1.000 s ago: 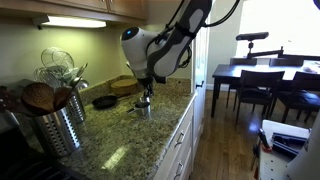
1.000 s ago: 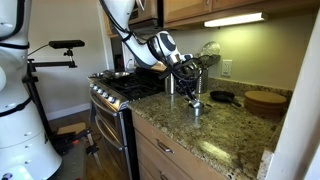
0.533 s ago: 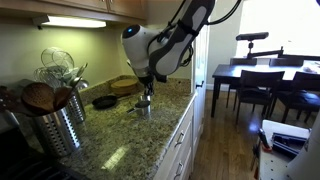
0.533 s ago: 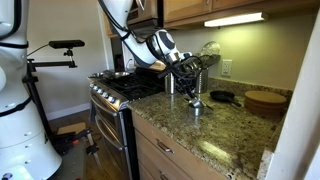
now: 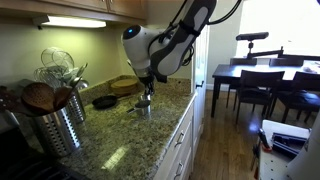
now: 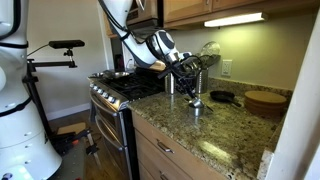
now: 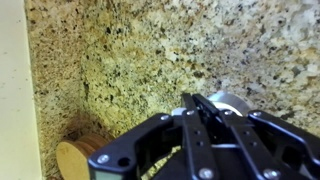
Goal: Unstack the silver measuring cups on the countertop
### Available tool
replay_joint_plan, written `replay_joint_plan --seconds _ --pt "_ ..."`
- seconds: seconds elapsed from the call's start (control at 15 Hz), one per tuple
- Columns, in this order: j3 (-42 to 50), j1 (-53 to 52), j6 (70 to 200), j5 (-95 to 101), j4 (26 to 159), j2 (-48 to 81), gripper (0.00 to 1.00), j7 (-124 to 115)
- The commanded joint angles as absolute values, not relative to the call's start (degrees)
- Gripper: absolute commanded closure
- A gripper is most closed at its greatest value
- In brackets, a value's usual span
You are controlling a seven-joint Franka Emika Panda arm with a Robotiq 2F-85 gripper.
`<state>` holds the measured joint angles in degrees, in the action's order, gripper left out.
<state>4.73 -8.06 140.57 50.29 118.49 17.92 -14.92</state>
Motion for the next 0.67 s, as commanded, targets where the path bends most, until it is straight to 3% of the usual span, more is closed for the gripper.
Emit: replay_joint_plan --seconds 0.0,0.6 --pt "4.4 -7.5 139.7 53.0 121.4 14.6 0.93 -17.4" --pt "4.5 -7.1 139.2 54.1 121.2 14.3 0.93 -18.3"
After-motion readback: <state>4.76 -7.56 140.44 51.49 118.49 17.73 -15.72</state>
